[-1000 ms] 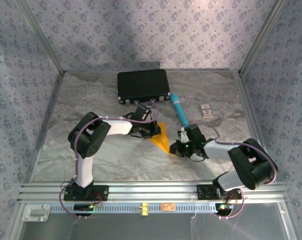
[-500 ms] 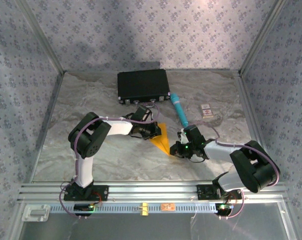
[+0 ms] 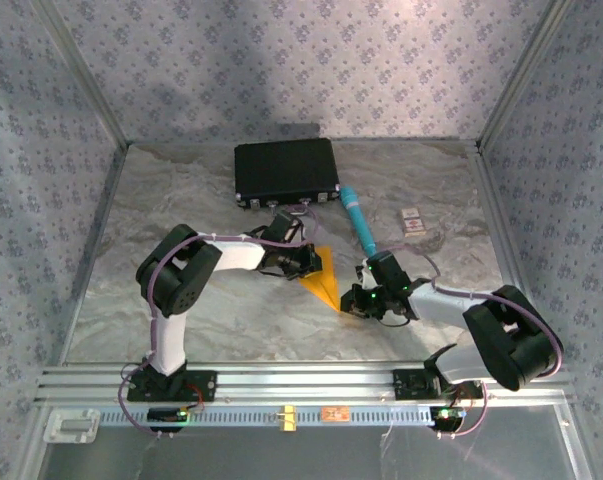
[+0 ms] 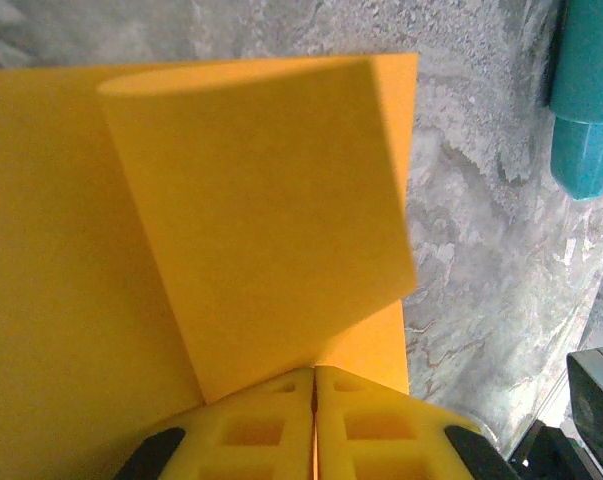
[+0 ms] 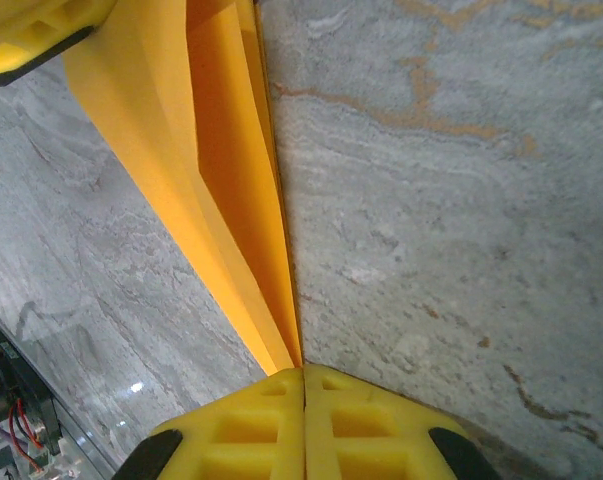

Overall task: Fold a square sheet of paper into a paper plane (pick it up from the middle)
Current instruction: Fourth fold the wing at the center of the table.

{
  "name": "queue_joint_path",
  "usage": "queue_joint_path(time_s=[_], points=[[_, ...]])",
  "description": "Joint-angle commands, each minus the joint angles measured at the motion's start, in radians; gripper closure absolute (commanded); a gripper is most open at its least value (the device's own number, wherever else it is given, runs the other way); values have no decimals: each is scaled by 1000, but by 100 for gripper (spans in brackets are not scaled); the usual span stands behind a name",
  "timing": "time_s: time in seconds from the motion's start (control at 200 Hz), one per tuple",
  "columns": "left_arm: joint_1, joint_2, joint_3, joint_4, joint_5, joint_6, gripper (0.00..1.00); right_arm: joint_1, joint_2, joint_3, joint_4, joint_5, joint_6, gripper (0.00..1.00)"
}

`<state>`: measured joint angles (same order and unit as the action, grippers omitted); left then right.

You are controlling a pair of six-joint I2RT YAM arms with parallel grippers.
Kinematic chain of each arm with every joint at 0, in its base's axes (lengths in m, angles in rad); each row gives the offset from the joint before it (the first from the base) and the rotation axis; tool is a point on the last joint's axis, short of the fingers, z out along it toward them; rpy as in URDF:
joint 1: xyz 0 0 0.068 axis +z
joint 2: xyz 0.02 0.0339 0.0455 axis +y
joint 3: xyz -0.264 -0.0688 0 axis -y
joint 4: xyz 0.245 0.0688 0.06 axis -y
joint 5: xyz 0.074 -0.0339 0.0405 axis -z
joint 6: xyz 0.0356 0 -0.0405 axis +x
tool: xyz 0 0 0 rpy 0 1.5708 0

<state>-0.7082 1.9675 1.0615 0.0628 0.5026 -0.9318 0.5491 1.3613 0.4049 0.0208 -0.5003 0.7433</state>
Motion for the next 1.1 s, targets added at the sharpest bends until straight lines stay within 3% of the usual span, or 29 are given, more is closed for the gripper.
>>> queue_joint_path(time_s=[0.0, 0.205, 0.37, 0.56, 1.094], points=[[13, 26, -30, -36, -45, 20, 91, 11, 1, -18, -216, 42, -13, 92], [12, 21, -32, -40, -47, 30, 91, 5, -126, 36, -270, 107, -36, 87], [9, 20, -32, -47, -48, 36, 91, -21, -172, 72, -210, 42, -50, 88], [6, 24, -31, -49, -49, 37, 91, -9, -52, 146, -63, -106, -59, 97], [0, 27, -25, -58, -49, 39, 91, 9, 200, 233, -62, -62, -105, 98]])
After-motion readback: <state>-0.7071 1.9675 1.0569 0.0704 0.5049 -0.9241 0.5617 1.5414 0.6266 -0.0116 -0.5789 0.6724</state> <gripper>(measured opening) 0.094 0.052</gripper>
